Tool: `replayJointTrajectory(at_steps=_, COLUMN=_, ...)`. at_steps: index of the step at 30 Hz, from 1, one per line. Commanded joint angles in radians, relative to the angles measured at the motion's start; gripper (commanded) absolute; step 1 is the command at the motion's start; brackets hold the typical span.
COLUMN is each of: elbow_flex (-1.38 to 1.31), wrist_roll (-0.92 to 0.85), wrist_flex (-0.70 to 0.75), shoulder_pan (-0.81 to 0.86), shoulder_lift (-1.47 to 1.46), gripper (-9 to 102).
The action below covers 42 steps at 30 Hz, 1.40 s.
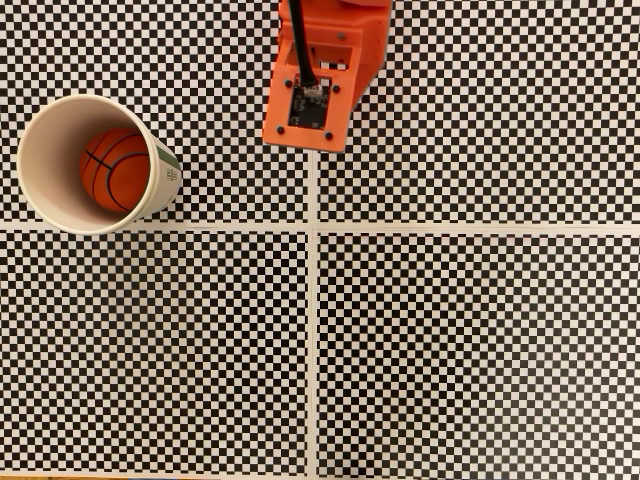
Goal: Grasp basketball and place into cup.
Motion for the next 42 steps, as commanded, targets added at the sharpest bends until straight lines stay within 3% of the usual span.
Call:
replayJointTrajectory(at_steps=1, elbow_flex=0.035, wrist_roll=-0.044, wrist_flex=0.049, shoulder_pan=0.028, shoulder_lift=0.008, gripper=0)
replayJointTrajectory(at_steps=37, elbow_flex=0.035, wrist_roll=-0.014, wrist_flex=0.057, shoulder_pan=0.035, shoulder_lift=0.008, gripper=0)
replayJointTrajectory(at_steps=42, elbow_flex=0.035, wrist_roll=-0.014, wrist_flex=0.057, shoulder_pan=-0.023, shoulder_lift=0.008, gripper=0)
